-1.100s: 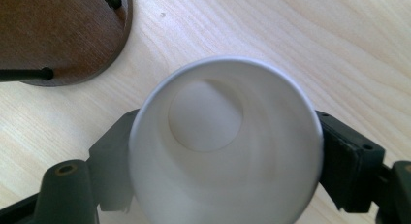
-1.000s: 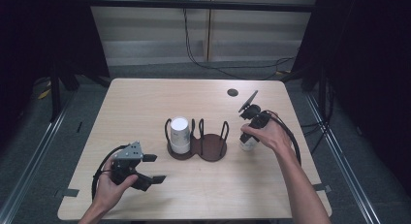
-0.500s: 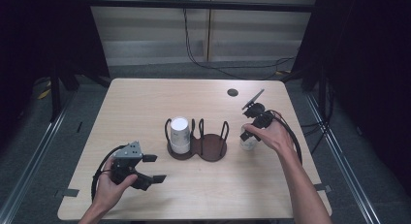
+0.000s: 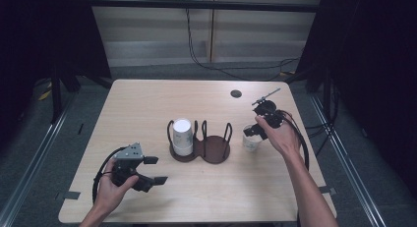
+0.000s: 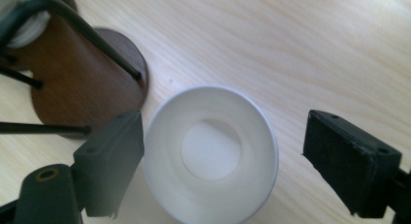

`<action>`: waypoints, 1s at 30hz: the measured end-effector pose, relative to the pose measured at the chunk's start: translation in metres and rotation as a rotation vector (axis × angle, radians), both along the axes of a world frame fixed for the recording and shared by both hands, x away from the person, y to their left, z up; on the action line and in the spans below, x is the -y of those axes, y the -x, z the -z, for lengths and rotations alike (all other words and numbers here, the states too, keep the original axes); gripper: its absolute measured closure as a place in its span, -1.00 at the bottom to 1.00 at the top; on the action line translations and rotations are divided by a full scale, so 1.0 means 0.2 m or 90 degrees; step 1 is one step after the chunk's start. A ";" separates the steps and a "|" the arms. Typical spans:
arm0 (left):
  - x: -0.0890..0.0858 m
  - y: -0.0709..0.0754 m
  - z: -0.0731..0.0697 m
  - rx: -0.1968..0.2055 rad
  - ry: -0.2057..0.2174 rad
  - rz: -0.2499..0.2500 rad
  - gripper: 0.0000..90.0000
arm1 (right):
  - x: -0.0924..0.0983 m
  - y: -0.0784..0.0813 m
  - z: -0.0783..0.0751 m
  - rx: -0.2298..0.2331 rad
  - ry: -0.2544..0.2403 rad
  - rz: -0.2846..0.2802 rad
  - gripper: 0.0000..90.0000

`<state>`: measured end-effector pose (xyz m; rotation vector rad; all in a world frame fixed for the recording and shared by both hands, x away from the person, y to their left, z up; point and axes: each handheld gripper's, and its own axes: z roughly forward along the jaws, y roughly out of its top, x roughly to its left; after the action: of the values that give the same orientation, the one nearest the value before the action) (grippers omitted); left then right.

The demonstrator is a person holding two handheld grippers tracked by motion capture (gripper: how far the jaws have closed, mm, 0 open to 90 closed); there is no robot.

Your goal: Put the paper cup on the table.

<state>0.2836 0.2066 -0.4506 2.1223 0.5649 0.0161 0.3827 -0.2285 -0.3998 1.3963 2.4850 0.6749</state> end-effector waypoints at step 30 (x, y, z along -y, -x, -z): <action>-0.02 -0.01 0.01 0.006 -0.005 -0.031 -0.60 | 0.08 0.37 0.04 0.220 -0.198 0.060 -0.68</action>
<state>0.2853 0.2101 -0.4521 2.1154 0.6125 0.0555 0.3087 -0.2442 -0.4068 1.3457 2.0972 1.2081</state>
